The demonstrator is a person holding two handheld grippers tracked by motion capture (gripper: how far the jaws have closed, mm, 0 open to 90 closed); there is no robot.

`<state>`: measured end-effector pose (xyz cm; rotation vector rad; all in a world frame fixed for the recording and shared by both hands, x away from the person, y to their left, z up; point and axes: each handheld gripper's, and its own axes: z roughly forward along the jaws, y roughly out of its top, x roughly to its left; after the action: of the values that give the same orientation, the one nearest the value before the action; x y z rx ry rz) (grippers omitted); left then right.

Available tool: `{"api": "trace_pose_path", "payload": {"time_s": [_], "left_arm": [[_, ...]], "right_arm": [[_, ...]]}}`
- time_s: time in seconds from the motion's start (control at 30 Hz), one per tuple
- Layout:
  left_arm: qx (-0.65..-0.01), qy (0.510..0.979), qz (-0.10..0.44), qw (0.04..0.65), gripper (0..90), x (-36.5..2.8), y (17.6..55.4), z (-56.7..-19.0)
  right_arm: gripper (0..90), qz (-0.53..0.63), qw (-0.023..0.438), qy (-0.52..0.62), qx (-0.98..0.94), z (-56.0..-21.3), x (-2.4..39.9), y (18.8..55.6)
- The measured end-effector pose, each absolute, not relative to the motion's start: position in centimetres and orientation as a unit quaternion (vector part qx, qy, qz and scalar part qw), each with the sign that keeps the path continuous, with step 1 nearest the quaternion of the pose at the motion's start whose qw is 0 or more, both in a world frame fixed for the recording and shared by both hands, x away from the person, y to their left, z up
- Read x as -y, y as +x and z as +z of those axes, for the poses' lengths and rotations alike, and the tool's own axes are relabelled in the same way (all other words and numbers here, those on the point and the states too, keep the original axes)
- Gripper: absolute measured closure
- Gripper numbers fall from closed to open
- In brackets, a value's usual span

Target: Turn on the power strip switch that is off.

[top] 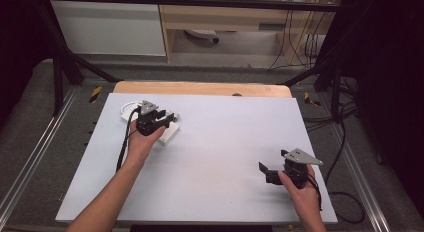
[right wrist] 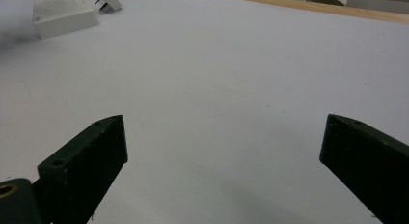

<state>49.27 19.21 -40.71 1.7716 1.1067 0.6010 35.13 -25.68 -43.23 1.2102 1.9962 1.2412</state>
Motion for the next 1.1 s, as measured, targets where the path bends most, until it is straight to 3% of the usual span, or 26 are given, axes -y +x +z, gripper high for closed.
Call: {"api": "trace_pose_path", "payload": {"time_s": [1.1], "left_arm": [[-0.447,0.724,0.235,0.469,81.0,-19.2,50.2,-42.0]], "right_arm": [[3.2,0.458,0.245,0.446,-0.729,-43.2,25.8,35.1]]}}
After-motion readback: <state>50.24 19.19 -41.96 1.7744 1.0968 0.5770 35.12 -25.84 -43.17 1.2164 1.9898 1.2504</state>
